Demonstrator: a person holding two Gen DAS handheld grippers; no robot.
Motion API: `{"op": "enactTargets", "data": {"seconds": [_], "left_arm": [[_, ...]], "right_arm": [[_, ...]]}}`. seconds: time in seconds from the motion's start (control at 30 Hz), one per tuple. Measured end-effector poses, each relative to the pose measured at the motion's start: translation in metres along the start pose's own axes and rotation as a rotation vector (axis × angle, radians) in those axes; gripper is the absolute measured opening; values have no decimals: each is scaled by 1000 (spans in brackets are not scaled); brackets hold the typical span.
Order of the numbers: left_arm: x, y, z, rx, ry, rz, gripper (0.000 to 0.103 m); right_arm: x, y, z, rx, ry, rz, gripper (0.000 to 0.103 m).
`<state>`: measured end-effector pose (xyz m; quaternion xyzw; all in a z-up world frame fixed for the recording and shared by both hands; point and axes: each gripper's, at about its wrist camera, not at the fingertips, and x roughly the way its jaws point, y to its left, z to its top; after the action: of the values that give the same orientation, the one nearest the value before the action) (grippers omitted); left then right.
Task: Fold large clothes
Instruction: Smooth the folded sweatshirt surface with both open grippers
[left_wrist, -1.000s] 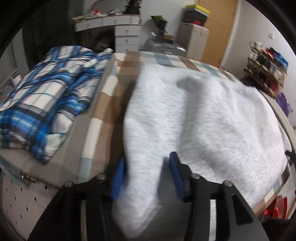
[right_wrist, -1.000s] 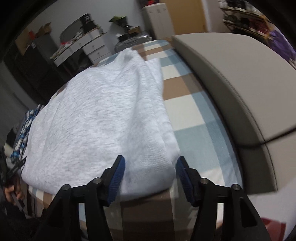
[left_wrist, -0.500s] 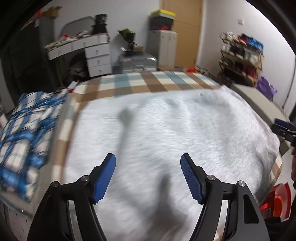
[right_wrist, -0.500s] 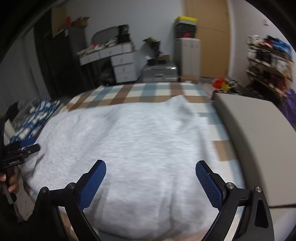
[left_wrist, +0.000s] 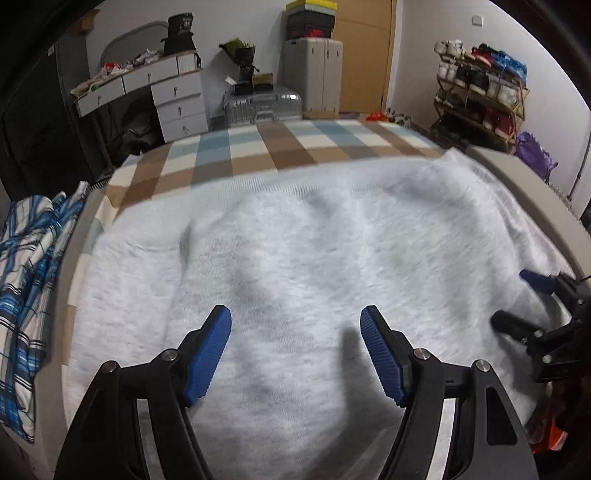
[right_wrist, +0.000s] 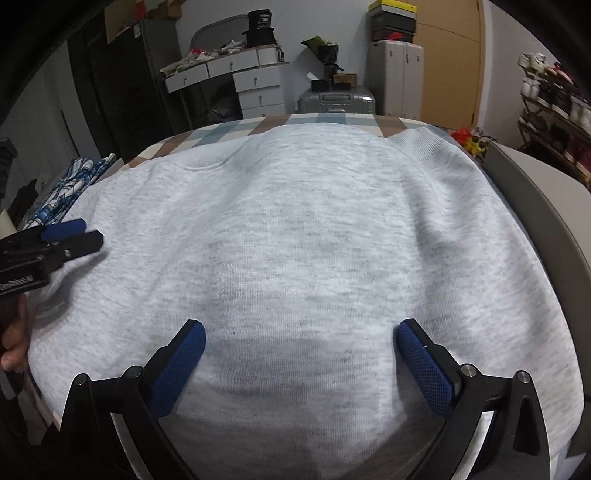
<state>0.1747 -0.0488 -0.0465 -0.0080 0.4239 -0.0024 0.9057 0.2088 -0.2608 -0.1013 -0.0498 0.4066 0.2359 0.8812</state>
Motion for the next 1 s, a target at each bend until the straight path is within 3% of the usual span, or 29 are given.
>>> {"op": "enactTargets", "data": {"seconds": [0.13,0.2,0.37,0.43,0.47,0.73,0.87,0.97,1.0], "left_arm": [[4,-7,-18,69,-41,22,73],[1,-4,-21,51,-51,1,73],[-2,-4,-21,46,-40,-30,81],[-4,-6,-21,49,-39,-28,82],[-4,-7,-22,51,-38,-26,82],[-6,-8,-23,50,-43,-18,82],[-4,-8,-22,48,-46,-13,83],[-4,-8,-21,48,-44,-14,83],[-4,-8,-21,48,-43,-14,83]], "right_arm": [[-12,7,-3,-25,44,-8,103],[-19,11,0,-18,69,-33,103],[-34,36,-5,-74,37,20,103],[-17,51,-19,-163,68,-54,103],[-17,55,-24,-181,34,-77,103],[-23,42,-30,-23,50,-48,103],[-23,46,-18,-25,111,-73,103],[-31,64,-2,-95,51,19,103],[-28,72,5,-134,41,-2,103]]}}
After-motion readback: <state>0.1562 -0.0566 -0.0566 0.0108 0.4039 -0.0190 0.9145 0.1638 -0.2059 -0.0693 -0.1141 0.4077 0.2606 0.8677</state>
